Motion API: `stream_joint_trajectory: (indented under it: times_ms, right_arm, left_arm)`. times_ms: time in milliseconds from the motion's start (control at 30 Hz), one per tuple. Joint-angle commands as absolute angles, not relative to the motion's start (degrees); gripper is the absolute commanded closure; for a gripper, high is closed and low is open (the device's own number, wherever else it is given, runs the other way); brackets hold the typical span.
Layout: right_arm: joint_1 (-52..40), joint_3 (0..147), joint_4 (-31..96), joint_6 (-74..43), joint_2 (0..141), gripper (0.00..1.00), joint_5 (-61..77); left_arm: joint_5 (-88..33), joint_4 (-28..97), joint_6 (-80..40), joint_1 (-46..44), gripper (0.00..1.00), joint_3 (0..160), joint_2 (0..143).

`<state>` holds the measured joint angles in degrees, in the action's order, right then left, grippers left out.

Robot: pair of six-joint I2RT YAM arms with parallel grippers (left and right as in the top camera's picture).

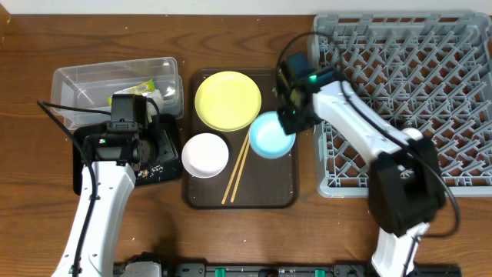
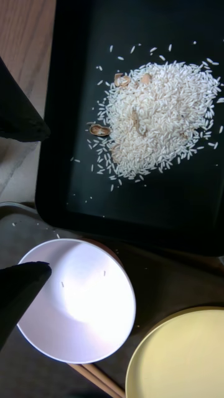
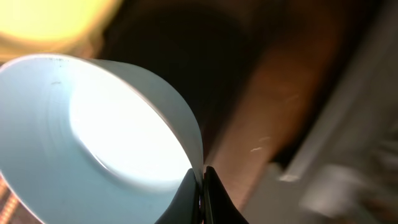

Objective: Sort waste into correct bins and load items into the dishwasher rack
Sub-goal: 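Lift the blue bowl with right gripper and place it in the rack's back corner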

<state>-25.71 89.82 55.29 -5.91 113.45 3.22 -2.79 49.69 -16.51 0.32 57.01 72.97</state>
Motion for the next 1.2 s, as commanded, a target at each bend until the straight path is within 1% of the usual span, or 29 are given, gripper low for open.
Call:
stream_joint_trajectory:
  times_ms: [0,167,333,500,667,833,933,1167]
  right_arm:
    - [-23.42,91.50,52.31,-6.55,103.94,0.99,-6.11]
    - [-21.67,91.50,45.60,-6.15,99.46,0.99,-19.73]
    - [-20.21,91.48,34.09,-5.78,99.57,0.99,-34.13]
    - [-17.98,91.48,24.45,-1.74,100.95,0.99,-42.26]
    - [-15.22,91.48,19.29,-0.75,102.56,0.99,-46.15]
    - [-13.04,91.48,14.13,0.69,105.89,0.99,-47.22]
    - [-12.75,91.48,10.66,0.97,108.88,0.99,-51.20]
    - [-13.47,91.48,6.81,0.95,116.09,0.99,-50.65]
  left_arm:
    - [-2.13,49.87,-16.82,0.58,0.35,57.23,72.99]
    - [-2.11,49.84,-16.80,0.58,0.35,57.23,72.97]
    - [-2.13,49.21,-16.82,0.58,0.35,57.23,72.99]
    - [-2.11,49.01,-16.80,0.58,0.35,57.23,72.97]
    - [-2.13,48.99,-16.80,0.58,0.35,57.23,72.99]
    - [-2.11,48.90,-16.80,0.58,0.35,57.23,72.97]
    - [-2.13,48.80,-16.80,0.58,0.35,57.23,72.99]
    - [-2.13,48.80,-16.82,0.58,0.35,57.23,72.97]
